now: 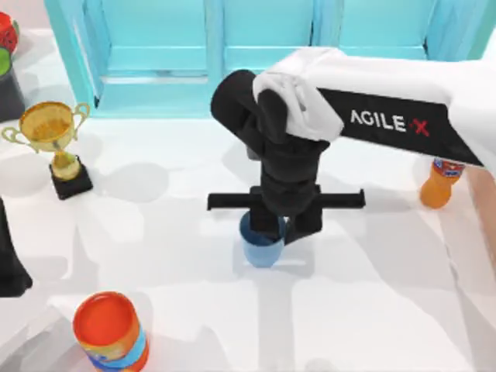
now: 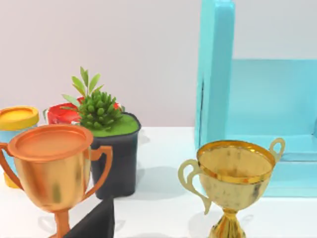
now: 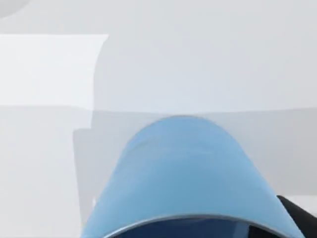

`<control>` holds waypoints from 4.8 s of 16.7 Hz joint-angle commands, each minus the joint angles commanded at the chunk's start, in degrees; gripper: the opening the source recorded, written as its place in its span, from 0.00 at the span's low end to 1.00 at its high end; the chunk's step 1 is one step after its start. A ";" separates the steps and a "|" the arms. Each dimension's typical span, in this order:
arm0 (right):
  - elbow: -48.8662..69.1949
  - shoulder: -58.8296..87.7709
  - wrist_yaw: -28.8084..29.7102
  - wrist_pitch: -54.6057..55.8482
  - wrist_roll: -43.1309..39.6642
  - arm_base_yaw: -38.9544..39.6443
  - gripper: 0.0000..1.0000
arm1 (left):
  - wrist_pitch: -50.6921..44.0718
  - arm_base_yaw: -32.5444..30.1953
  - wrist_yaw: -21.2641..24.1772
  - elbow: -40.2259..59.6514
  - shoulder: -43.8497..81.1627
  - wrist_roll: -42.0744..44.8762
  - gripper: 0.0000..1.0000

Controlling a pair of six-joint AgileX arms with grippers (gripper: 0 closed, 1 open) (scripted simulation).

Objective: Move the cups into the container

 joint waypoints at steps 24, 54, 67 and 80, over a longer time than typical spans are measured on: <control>-6.66 -20.73 -1.14 -18.60 -32.21 -31.39 0.00 | 0.00 0.00 0.00 0.00 0.00 0.00 1.00; -19.64 -25.26 -1.96 -5.50 -64.12 -63.68 0.00 | 0.00 0.00 0.00 0.00 0.00 0.00 1.00; -19.64 -25.26 -1.96 -5.50 -64.12 -63.68 0.90 | 0.00 0.00 0.00 0.00 0.00 0.00 1.00; -17.31 -24.96 -1.98 -7.80 -64.33 -63.75 1.00 | 0.00 0.00 0.00 0.00 0.00 0.00 1.00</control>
